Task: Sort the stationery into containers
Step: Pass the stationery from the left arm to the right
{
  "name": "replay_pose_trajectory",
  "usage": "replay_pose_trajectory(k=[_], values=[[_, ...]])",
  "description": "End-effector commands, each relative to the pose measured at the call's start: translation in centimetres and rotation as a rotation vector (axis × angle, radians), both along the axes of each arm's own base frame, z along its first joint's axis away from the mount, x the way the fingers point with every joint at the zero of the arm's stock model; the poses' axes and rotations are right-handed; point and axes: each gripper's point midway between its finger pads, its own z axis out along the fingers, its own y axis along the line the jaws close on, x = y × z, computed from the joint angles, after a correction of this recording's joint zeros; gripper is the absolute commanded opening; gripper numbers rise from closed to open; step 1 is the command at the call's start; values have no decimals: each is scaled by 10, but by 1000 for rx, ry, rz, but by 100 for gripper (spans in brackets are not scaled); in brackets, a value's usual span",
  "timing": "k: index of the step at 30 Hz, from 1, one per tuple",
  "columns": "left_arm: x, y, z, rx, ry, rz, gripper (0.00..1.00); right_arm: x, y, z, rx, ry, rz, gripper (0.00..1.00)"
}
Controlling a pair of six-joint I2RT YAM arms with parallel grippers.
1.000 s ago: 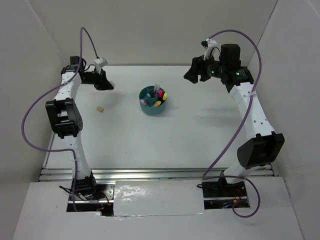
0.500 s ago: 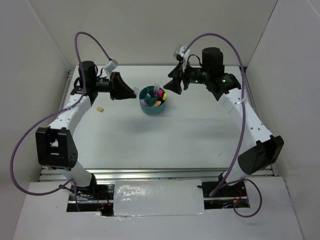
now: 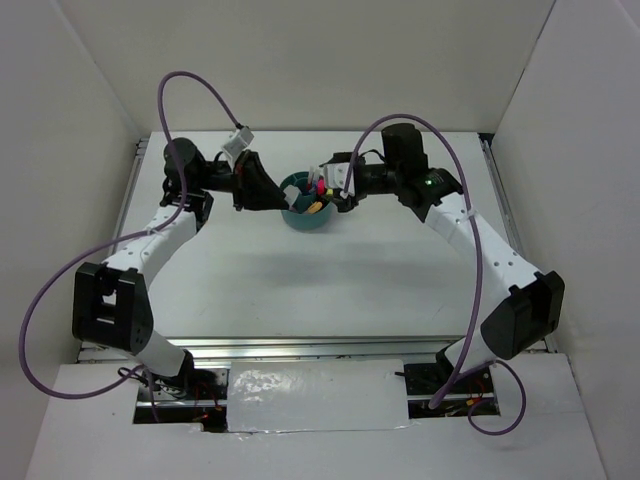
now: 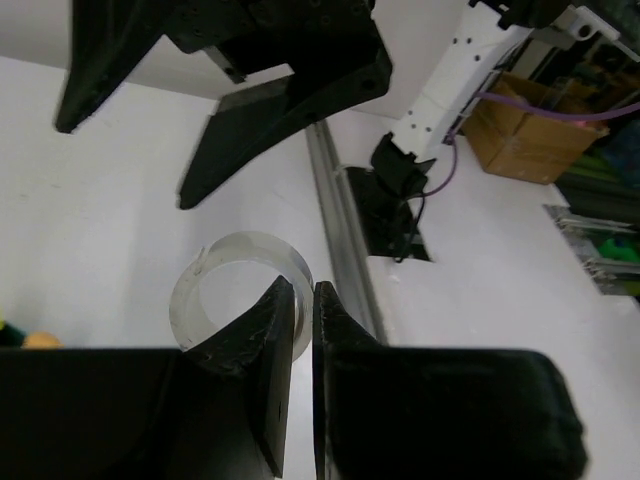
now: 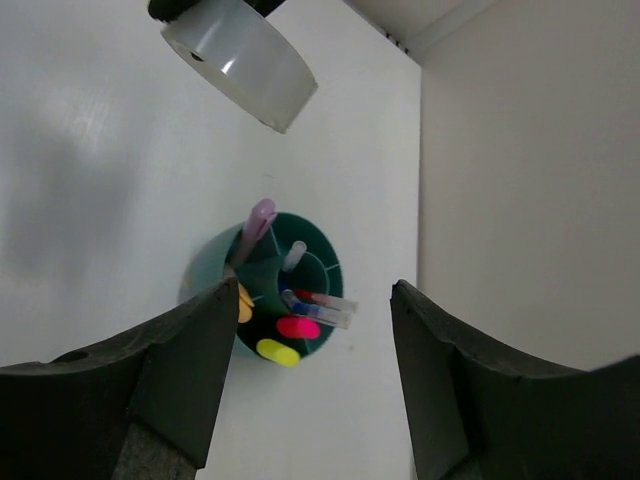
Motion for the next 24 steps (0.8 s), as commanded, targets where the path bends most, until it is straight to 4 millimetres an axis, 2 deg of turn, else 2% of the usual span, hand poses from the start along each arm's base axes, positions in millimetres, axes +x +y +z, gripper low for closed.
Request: replay_pose_trajectory(k=[1, 2, 3, 6, 8, 16, 23, 24], values=[[-37, 4, -1, 67, -50, -194, 8, -3, -2, 45, -7, -289, 85, 68], [-37, 3, -6, 93, 59, -196, 8, -3, -2, 54, -12, -319, 101, 67], [-37, 1, -10, 101, 87, -195, 7, -2, -3, 57, -30, -363, 121, 67], [-44, -4, -15, 122, 109, -207, 5, -6, -5, 49, -76, -392, 174, 66], [-42, -7, -20, 140, 199, -213, 3, -15, -7, 37, -115, -397, 222, 65], [-61, -16, -26, 159, 174, -234, 3, -51, -12, -1, -182, -339, 360, 61], [-62, -21, -30, 164, 170, -244, 3, -72, -16, -13, -214, -252, 427, 61], [-61, -22, -34, 176, 216, -240, 2, -75, -16, -13, -214, -235, 431, 61]])
